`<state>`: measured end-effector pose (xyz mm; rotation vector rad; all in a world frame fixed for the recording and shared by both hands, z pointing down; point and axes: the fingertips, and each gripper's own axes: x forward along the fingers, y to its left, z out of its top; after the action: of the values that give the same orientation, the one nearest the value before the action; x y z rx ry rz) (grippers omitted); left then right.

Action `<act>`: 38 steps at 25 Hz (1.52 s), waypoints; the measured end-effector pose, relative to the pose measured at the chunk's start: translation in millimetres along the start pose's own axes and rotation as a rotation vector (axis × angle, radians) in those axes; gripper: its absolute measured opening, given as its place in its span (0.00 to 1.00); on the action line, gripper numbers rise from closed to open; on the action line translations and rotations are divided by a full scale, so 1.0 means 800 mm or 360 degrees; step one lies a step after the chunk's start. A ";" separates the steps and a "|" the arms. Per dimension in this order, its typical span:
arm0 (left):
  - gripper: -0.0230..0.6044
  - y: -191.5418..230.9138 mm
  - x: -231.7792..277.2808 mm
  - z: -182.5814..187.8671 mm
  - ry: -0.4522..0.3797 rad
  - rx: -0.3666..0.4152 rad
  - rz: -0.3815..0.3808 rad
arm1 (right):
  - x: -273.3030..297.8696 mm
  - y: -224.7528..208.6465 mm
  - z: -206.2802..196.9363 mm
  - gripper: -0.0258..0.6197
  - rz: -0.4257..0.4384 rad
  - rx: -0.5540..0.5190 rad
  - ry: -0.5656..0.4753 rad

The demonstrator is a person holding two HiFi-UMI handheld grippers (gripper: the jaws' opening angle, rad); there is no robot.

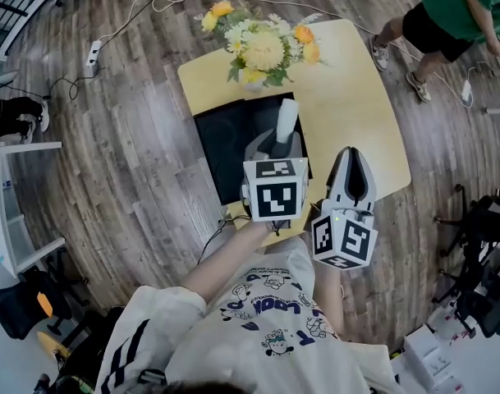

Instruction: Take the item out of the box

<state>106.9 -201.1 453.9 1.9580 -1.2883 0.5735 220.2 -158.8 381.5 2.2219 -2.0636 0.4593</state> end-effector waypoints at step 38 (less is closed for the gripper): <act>0.25 -0.019 -0.148 0.103 -0.0851 0.0535 -0.0162 | -0.040 0.066 0.087 0.11 -0.0017 -0.0162 -0.0305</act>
<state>71.6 -189.7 313.5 2.5583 -1.4618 0.2261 178.0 -150.8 298.9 2.2964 -2.1087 0.1414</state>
